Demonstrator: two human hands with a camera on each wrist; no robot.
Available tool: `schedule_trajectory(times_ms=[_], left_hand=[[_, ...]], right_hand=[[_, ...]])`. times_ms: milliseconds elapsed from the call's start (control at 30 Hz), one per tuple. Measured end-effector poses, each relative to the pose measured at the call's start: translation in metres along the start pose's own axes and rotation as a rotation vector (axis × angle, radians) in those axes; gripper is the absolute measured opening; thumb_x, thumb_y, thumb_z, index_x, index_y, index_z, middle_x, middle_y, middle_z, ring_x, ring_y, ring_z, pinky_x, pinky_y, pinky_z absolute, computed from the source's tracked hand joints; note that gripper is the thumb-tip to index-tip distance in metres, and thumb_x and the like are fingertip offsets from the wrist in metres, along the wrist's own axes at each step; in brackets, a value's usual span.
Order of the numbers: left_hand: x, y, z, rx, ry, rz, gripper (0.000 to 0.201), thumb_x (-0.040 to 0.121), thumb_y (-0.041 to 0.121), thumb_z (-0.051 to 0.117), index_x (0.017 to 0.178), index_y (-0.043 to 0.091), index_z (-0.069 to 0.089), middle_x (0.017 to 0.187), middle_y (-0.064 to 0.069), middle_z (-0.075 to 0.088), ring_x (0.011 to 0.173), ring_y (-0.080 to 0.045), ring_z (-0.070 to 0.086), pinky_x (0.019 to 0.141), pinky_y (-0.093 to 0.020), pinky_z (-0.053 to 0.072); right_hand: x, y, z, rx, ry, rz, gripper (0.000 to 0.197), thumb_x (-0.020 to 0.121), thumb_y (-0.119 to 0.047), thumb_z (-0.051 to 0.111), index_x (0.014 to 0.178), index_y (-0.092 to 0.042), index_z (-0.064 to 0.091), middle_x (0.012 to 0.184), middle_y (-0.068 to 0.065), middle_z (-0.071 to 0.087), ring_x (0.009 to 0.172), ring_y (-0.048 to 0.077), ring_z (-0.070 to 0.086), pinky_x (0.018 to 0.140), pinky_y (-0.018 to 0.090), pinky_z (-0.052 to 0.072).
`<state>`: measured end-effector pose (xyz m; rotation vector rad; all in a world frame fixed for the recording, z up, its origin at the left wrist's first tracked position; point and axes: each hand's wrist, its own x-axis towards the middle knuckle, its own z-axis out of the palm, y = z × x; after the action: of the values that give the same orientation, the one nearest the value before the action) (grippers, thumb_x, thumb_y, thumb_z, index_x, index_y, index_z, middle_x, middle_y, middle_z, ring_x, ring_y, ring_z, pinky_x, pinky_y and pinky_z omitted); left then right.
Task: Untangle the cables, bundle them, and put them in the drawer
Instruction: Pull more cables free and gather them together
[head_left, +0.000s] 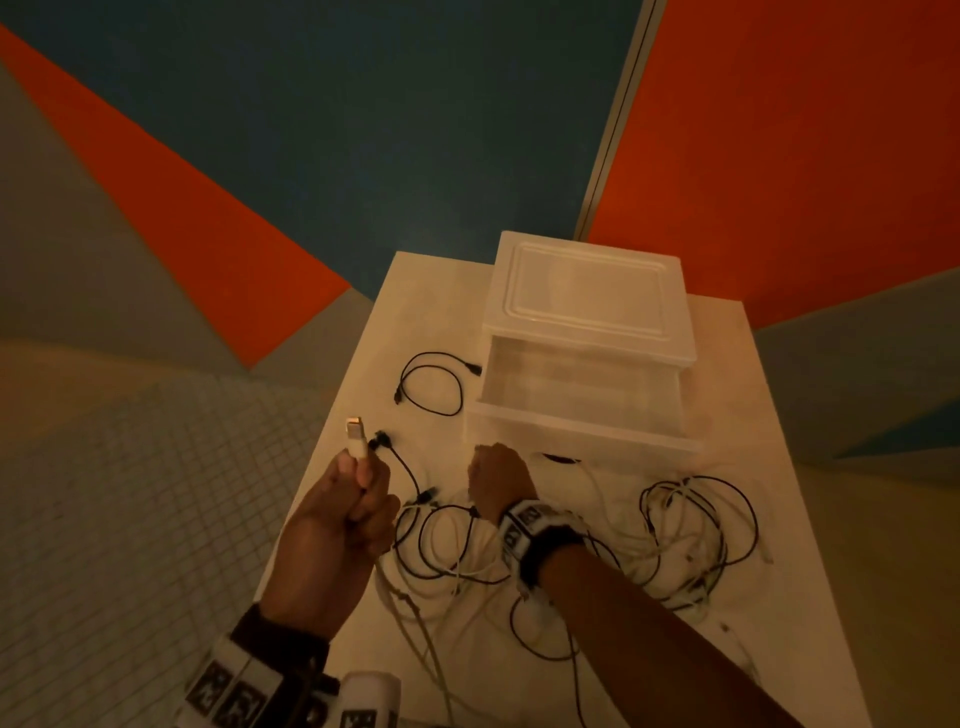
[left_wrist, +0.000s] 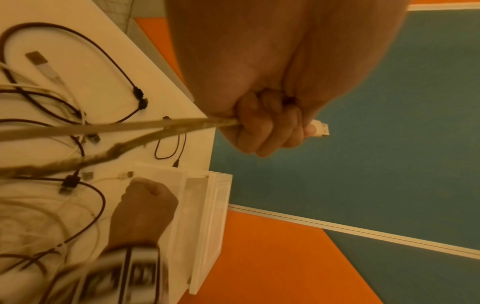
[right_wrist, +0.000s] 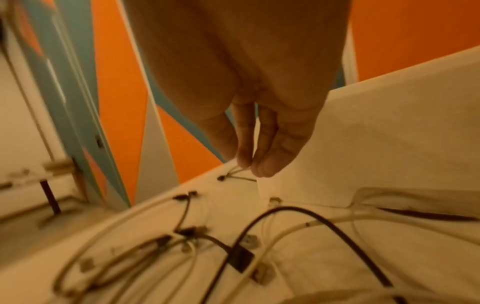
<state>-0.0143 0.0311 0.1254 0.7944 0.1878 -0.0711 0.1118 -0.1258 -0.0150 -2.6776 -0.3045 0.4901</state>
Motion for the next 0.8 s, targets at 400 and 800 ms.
schedule_trajectory(times_ms=[400, 800], left_hand=[[0.0, 0.006, 0.003, 0.074, 0.15, -0.024, 0.029, 0.091, 0.04, 0.056, 0.073, 0.017, 0.056, 0.063, 0.002, 0.025, 0.045, -0.005, 0.021, 0.041, -0.021, 0.019], [0.018, 0.006, 0.024, 0.081, -0.011, -0.009, 0.013, 0.092, 0.019, 0.054, 0.087, 0.007, 0.054, 0.069, -0.003, 0.033, 0.056, -0.01, 0.025, 0.051, -0.025, 0.02]], right_hand=[[0.026, -0.003, 0.028, -0.318, -0.119, 0.069, 0.031, 0.093, -0.026, 0.049, 0.121, -0.012, 0.051, 0.126, 0.01, 0.056, 0.119, 0.03, 0.05, 0.105, 0.045, 0.032], [-0.091, -0.018, -0.199, 0.848, 0.563, -0.32, 0.011, 0.099, -0.01, 0.048, 0.089, -0.008, 0.052, 0.069, 0.006, 0.065, 0.067, 0.024, 0.063, 0.071, 0.037, 0.052]])
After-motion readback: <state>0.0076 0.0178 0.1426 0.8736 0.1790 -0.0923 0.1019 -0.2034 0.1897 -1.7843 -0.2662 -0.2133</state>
